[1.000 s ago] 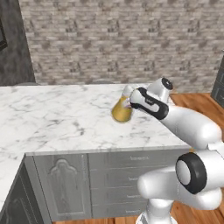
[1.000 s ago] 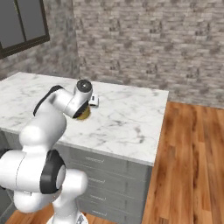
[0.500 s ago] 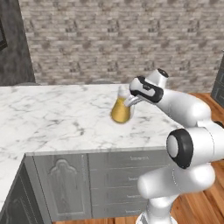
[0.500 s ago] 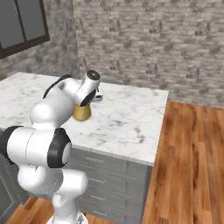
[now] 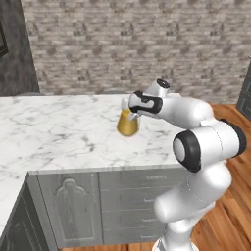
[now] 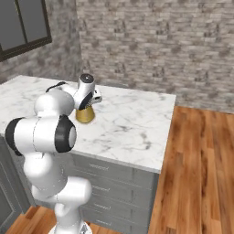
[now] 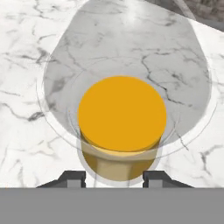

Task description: Place the pitcher and cup on the dining counter for serving.

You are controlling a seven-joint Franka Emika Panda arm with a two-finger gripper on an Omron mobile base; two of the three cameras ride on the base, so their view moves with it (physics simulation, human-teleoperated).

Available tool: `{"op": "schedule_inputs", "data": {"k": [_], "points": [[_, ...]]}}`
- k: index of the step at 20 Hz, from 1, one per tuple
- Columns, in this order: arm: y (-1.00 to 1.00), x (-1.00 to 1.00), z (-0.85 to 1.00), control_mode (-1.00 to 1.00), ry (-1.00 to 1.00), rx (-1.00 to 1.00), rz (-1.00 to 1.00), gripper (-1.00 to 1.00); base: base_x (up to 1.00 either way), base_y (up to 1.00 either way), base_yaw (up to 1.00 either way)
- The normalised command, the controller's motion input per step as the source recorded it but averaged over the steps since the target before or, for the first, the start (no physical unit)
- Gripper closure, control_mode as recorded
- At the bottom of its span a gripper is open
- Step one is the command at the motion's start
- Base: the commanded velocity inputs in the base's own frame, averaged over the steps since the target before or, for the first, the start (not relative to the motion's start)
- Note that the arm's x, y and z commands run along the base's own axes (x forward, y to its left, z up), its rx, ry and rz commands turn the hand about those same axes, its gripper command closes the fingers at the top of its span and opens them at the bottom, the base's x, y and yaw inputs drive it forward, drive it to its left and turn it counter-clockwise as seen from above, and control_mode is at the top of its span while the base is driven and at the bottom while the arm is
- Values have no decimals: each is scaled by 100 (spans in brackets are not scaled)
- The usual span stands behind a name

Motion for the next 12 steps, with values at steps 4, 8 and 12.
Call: {"op": "schedule_inputs", "data": {"k": [4,8,12], "points": [[19,60,-18,-100,0,-4,0,100,0,0,0],[8,16,-44,-100,0,-4,0,100,0,0,0],[8,6,-53,-100,0,-3,0,100,0,0,0]]}}
